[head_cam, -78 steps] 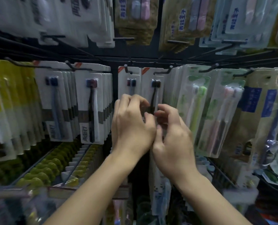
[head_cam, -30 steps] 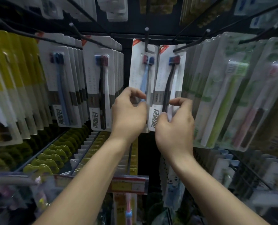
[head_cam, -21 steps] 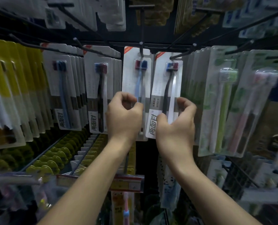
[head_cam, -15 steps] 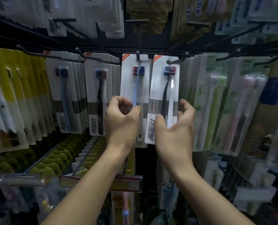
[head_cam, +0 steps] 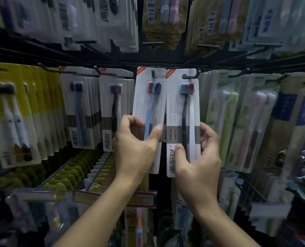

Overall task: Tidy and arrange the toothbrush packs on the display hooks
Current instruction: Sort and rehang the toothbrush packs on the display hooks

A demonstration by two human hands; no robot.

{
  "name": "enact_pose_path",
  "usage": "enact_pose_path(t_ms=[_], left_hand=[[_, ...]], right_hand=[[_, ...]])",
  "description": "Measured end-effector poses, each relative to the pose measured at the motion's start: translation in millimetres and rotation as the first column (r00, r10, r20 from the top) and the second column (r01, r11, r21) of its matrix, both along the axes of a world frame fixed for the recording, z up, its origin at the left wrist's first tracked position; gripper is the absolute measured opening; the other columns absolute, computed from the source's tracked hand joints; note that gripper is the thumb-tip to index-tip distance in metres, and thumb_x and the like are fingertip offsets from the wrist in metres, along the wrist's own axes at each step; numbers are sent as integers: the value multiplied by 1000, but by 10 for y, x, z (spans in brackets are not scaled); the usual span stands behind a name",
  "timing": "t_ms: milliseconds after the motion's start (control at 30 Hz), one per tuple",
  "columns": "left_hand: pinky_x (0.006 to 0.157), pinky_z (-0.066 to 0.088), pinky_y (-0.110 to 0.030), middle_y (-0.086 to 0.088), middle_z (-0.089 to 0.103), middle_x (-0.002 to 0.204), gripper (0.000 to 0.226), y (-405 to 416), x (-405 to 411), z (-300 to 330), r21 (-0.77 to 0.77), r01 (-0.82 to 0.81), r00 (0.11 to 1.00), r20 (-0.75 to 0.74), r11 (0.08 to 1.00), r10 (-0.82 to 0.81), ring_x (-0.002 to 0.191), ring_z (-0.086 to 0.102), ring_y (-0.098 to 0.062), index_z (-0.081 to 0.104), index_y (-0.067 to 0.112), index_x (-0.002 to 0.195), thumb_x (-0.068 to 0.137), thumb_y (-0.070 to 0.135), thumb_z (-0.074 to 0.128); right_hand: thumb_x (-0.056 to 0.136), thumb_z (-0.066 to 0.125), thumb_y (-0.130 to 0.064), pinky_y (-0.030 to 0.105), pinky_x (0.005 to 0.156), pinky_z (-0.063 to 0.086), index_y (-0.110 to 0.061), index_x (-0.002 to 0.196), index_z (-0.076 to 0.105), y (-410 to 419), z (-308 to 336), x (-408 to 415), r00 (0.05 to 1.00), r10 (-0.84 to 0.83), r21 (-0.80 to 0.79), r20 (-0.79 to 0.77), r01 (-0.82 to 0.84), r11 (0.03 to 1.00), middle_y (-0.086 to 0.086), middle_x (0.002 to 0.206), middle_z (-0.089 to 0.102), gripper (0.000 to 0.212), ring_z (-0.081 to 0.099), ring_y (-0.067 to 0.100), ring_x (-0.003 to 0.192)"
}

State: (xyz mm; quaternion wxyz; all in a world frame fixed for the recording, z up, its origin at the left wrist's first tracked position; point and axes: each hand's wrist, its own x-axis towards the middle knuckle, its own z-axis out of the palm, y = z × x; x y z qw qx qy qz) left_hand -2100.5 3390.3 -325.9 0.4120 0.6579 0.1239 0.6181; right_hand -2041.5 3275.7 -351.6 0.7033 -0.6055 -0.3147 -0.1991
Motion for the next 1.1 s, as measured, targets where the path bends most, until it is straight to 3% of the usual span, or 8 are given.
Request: enact_pose_path(t_ms=[133, 267, 467, 633, 867, 1100], left_hand=[[63, 45, -24, 8, 51, 79, 38, -4, -52, -49, 56, -40, 999, 16, 998, 39, 68, 51, -9, 51, 25, 90, 83, 32, 88], [63, 46, -23, 7, 51, 80, 38, -2, -120, -74, 103, -39, 999, 28, 994, 36, 68, 51, -8, 52, 22, 91, 83, 29, 89], [61, 42, -17, 10, 49, 80, 39, 18, -215, -108, 164, -54, 998, 29, 985, 50, 67, 50, -8, 51, 22, 90, 82, 29, 89], [62, 44, -27, 10, 49, 81, 39, 64, -267, -131, 206, -59, 998, 44, 977, 51, 70, 51, -11, 51, 23, 89, 82, 25, 90], [66, 39, -17, 14, 47, 81, 36, 56, -366, -104, 302, -113, 993, 73, 947, 95, 72, 51, -8, 51, 19, 90, 83, 28, 85], [67, 42, -20, 10, 49, 85, 34, 107, -473, -104, 342, -125, 991, 95, 931, 98, 76, 52, -11, 52, 18, 94, 83, 26, 83]], right_hand=[[91, 74, -14, 44, 95, 59, -21, 142, 47, -48, -51, 25, 999, -14, 35, 41, 13, 999, -8, 123, 68, 58, 68, 13, 116], [87, 71, -23, 39, 108, 52, -17, 144, 48, -80, -89, 40, 997, -38, 59, 72, 34, 998, -4, 132, 64, 62, 59, 9, 130], [87, 72, -20, 52, 107, 51, -15, 146, 46, -125, -172, 100, 987, -69, 79, 144, 58, 995, 7, 136, 62, 65, 59, 25, 132], [88, 71, -22, 55, 102, 54, -13, 146, 48, -162, -206, 113, 973, -101, 120, 208, 78, 990, 9, 132, 63, 63, 63, 27, 125], [89, 69, -22, 56, 96, 56, -15, 147, 46, -186, -187, 103, 965, -100, 131, 243, 70, 989, 11, 128, 64, 63, 67, 30, 118], [86, 69, -11, 47, 86, 62, -5, 146, 46, -162, -146, 6, 943, -66, 115, 327, 29, 993, 10, 120, 68, 65, 71, 19, 108]])
